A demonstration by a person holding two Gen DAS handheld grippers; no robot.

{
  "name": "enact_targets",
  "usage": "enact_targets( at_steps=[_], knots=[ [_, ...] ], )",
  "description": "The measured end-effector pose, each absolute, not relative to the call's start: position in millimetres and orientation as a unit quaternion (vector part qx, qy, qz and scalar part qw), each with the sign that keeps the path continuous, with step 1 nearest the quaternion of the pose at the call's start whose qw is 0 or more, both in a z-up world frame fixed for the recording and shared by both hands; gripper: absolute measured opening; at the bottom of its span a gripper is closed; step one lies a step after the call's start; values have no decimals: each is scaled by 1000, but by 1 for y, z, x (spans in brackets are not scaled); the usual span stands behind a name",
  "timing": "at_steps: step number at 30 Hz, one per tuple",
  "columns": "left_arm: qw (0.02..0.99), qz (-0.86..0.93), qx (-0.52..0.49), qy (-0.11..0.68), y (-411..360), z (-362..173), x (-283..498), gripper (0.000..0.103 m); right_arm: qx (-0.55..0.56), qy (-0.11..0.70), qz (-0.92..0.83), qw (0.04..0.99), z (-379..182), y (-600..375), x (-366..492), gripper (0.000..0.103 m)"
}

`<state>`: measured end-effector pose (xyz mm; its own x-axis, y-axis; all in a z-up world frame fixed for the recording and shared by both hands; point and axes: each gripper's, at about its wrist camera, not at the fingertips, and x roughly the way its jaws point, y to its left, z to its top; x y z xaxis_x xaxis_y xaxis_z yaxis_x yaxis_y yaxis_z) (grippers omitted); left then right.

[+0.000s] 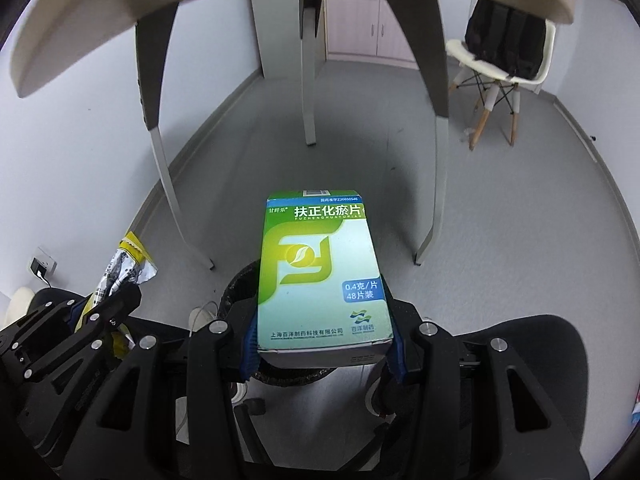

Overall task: Collect trash
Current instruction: 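Carry the wrapper and green box down over the black trash bin, then open the right tool to drop the green box into the bin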

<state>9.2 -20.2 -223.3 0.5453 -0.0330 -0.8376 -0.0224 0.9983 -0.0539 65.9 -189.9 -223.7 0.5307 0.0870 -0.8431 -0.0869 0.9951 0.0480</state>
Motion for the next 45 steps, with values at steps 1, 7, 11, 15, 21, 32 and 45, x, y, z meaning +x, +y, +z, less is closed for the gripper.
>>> enact_targets(
  at_steps=[1, 7, 11, 15, 21, 32, 45],
  knots=[
    [878, -1, -28, 478, -20, -225, 10, 16, 0, 486, 50, 873, -228, -188, 69, 46],
    [874, 8, -27, 485, -14, -236, 15, 16, -4, 509, 55, 859, -253, -182, 89, 46],
    [873, 11, -32, 487, -9, -242, 15, 16, -10, 516, 61, 855, -262, -170, 98, 46],
    [869, 16, -39, 492, -4, -248, 15, 16, -17, 523, 65, 850, -270, -158, 104, 46],
    [861, 23, -49, 505, 4, -255, 19, 16, -31, 532, 73, 843, -281, -141, 113, 47],
    [854, 21, -52, 517, 9, -268, 29, 16, -43, 519, 62, 852, -283, -142, 114, 84],
    [842, -4, -36, 538, -16, -290, 50, 16, -33, 502, 26, 864, -282, -178, 116, 95]
  ],
)
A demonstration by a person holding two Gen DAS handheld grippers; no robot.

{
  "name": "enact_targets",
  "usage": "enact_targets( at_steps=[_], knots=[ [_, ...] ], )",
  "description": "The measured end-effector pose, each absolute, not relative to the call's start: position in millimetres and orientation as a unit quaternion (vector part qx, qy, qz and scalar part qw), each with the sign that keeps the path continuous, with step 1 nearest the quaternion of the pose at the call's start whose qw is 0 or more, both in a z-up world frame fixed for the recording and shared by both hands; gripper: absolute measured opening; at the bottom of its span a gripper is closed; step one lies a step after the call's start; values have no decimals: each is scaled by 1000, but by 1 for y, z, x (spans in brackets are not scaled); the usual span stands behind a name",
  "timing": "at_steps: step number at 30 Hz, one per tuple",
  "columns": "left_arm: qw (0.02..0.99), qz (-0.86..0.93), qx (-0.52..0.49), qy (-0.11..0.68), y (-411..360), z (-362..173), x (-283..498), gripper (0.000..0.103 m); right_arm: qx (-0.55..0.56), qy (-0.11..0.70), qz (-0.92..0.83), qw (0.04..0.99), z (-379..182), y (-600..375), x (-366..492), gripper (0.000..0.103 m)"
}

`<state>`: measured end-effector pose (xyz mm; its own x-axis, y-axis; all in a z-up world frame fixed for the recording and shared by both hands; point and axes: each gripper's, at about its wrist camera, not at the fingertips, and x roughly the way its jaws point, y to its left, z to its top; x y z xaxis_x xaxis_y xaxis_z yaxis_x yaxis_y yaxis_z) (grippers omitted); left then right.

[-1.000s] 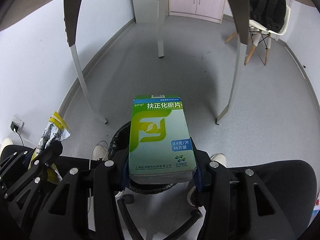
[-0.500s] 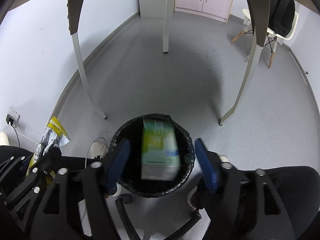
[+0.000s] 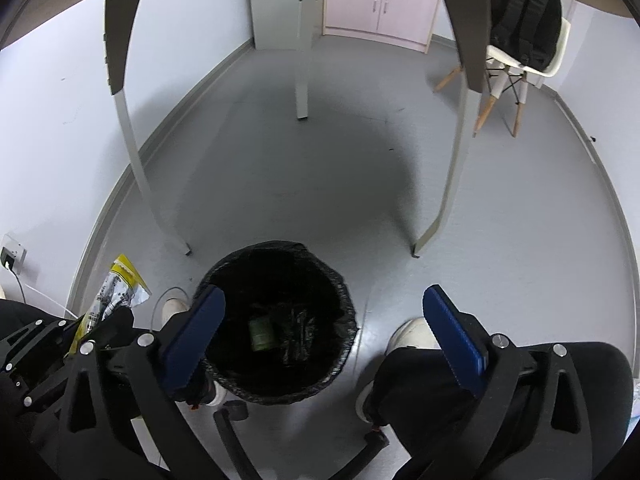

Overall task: Collect trash
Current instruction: 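Open the right tool to drop the green box into the bin, then open the left tool to drop the wrapper into the bin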

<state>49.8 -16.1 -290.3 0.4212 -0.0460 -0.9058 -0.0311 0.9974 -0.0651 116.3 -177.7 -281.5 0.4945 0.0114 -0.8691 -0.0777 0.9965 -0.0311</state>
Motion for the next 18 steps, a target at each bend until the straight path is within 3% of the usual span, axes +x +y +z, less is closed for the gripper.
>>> enact_targets(
  at_steps=[11, 18],
  knots=[
    [833, -28, -23, 552, -46, -301, 66, 17, -6, 499, -8, 867, -280, -222, 109, 95],
    [832, -22, -7, 554, -49, -302, 68, 33, 10, 505, -22, 863, -283, -238, 110, 95]
  ],
)
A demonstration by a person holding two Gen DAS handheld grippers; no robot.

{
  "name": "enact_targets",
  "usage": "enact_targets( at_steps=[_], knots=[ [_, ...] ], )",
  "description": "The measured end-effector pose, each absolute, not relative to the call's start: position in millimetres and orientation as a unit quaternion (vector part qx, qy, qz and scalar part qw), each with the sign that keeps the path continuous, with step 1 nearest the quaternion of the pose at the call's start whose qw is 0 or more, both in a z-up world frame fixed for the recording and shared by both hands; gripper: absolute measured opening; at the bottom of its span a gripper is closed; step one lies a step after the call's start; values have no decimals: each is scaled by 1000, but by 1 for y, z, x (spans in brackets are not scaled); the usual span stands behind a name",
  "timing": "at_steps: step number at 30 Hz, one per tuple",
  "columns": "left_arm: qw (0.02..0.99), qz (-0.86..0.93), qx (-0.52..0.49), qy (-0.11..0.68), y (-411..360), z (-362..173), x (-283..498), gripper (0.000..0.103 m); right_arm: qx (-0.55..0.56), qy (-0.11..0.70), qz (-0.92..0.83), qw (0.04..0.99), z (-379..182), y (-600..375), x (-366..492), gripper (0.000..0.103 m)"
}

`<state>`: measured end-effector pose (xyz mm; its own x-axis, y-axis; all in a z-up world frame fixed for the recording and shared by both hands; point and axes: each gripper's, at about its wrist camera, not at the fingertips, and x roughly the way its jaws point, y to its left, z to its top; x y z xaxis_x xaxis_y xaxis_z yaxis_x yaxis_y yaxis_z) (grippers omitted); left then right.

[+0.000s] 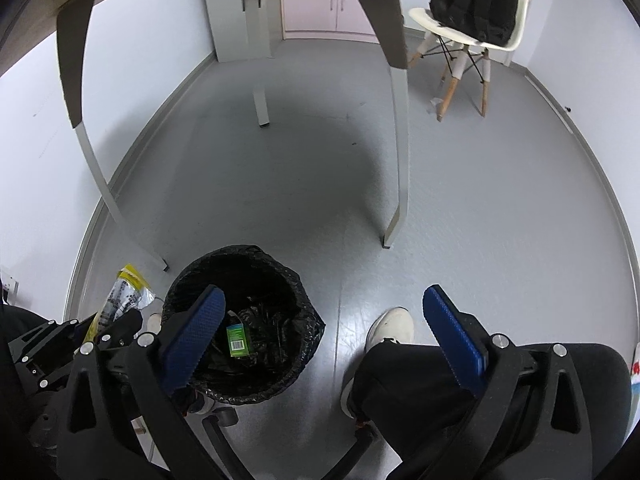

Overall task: Collect trash
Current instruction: 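Open the left tool to drop the wrapper into the bin, then raise both tools from the bin back toward the table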

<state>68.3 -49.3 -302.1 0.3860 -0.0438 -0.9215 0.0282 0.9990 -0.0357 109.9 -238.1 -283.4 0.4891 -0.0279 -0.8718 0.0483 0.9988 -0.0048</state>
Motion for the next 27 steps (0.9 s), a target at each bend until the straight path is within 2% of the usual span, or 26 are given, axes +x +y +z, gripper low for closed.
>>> enact_targets(
  at_steps=[4, 19, 27],
  knots=[
    [833, -19, -1, 553, -51, -303, 66, 45, 17, 508, -24, 861, -285, -242, 111, 95],
    [840, -20, -14, 543, -51, -299, 62, 76, 17, 508, -23, 861, -284, -240, 110, 95],
    [842, -18, -21, 539, -49, -299, 62, 86, 19, 507, -24, 861, -283, -242, 110, 95]
  ],
)
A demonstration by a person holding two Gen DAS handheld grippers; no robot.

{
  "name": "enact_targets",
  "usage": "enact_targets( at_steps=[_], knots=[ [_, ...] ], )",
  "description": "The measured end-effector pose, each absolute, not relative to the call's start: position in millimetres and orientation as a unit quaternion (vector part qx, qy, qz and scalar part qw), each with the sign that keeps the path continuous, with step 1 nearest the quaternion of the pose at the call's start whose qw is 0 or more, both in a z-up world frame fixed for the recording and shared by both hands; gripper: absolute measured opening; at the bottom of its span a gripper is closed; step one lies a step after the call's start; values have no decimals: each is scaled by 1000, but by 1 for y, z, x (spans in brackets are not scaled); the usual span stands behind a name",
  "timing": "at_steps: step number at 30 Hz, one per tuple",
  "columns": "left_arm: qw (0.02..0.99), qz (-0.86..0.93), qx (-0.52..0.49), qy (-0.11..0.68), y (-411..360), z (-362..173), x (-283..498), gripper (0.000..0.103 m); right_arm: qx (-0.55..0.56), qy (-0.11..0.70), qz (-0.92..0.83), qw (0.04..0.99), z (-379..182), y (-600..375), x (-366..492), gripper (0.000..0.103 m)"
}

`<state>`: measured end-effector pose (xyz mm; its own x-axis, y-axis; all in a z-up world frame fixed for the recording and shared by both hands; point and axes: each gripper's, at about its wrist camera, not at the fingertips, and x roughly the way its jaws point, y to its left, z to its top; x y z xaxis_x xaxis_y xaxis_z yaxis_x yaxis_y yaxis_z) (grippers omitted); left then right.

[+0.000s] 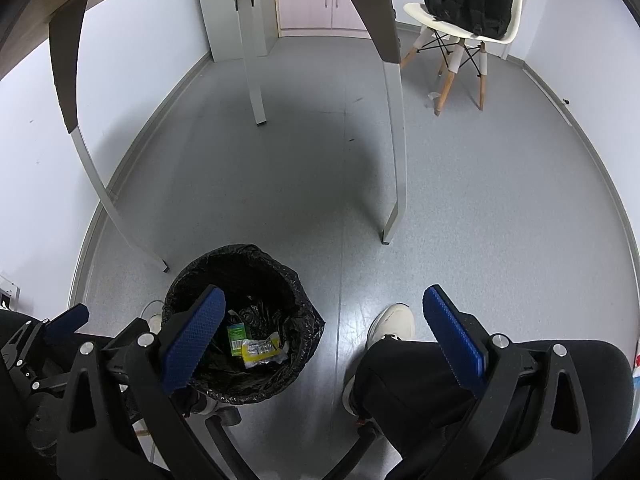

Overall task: Collect trash
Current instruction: 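Raise both tools from the bin back toward the table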

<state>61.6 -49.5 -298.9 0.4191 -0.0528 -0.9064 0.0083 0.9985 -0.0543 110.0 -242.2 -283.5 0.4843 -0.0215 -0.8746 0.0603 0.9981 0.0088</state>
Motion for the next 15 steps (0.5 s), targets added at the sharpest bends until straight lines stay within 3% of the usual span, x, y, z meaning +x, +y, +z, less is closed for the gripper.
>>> enact_targets(
  at_steps=[15],
  knots=[
    [871, -11, -42, 489, -37, -267, 47, 93, 5, 471, -13, 882, -254, -237, 101, 95]
  ],
)
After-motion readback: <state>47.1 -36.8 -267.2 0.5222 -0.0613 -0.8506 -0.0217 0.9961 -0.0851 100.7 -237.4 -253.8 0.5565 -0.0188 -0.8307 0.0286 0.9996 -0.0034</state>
